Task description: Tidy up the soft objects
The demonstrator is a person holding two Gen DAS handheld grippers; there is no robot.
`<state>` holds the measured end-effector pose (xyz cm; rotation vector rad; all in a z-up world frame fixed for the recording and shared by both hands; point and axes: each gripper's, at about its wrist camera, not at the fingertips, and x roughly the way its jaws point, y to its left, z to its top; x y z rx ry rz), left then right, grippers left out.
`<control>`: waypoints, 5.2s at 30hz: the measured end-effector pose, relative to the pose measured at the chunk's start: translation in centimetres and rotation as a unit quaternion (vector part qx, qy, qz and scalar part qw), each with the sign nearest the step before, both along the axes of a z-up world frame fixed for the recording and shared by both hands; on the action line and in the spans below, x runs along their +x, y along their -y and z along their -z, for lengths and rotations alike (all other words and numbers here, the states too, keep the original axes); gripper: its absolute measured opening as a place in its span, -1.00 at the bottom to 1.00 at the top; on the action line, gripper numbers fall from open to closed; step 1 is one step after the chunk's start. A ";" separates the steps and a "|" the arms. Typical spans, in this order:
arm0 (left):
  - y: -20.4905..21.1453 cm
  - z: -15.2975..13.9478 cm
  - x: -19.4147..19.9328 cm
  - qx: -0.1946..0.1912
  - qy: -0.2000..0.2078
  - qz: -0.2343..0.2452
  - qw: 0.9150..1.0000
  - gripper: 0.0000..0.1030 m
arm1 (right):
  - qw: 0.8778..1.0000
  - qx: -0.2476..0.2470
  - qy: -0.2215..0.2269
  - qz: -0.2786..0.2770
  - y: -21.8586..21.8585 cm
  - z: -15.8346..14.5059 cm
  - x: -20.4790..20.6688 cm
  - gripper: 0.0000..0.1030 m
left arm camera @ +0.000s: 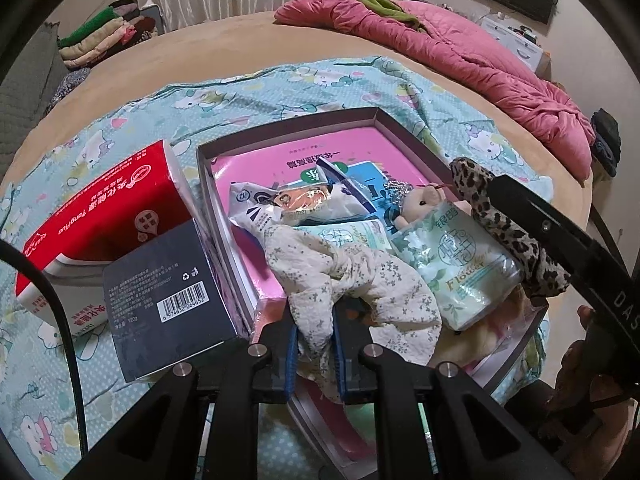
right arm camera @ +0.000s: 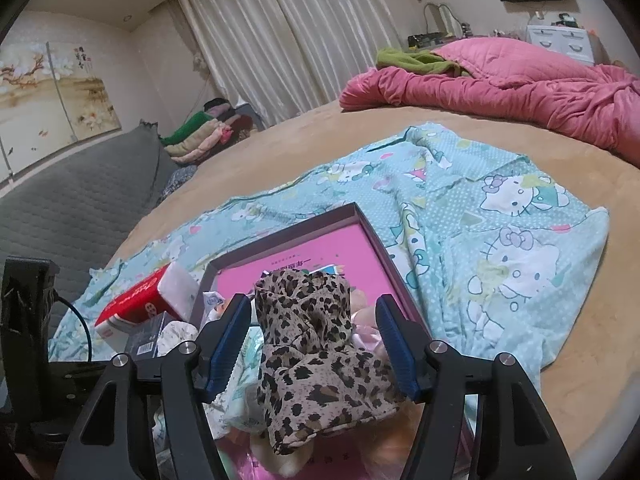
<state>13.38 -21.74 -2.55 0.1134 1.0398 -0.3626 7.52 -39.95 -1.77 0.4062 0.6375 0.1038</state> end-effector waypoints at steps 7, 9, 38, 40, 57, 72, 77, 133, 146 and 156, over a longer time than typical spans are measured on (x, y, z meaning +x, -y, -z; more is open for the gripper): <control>-0.3 -0.6 0.0 -0.008 0.002 0.000 1.000 -0.68 | 1.000 -0.018 0.011 0.013 -0.1 -0.8 -0.6 0.44; -0.3 -0.6 -0.1 -0.007 0.003 0.001 1.000 -0.67 | 1.000 -0.021 0.013 0.015 -0.1 -0.9 -0.7 0.44; -2.4 -4.4 -2.8 -0.024 0.027 -0.006 0.999 0.17 | 0.995 -0.069 0.032 0.062 -2.8 -6.0 -4.5 0.53; -2.8 -4.9 -3.3 -0.026 0.031 -0.007 0.999 0.19 | 0.995 -0.073 0.034 0.060 -3.5 -6.8 -4.9 0.53; -6.4 -9.6 -6.3 -0.038 0.076 -0.025 0.996 0.33 | 0.993 -0.099 0.064 0.010 -8.1 -12.7 -7.7 0.60; -9.9 -12.1 -9.1 -0.033 0.095 -0.054 0.994 0.62 | 0.993 -0.099 0.058 -0.018 -10.3 -15.4 -9.6 0.61; -11.6 -11.9 -10.7 -0.027 0.094 -0.070 0.993 0.63 | 0.992 -0.113 0.037 -0.028 -11.5 -14.1 -10.7 0.61; -10.5 -5.9 -13.7 -0.009 0.034 -0.080 0.996 0.63 | 0.993 -0.105 -0.045 -0.042 -12.0 -7.2 -12.9 0.67; -10.5 -5.7 -13.7 -0.008 0.031 -0.079 0.996 0.63 | 0.992 -0.105 -0.050 -0.044 -12.0 -7.0 -12.9 0.67; -10.5 -5.6 -13.7 -0.006 0.030 -0.078 0.996 0.63 | 0.993 -0.103 -0.049 -0.042 -11.9 -7.1 -12.9 0.67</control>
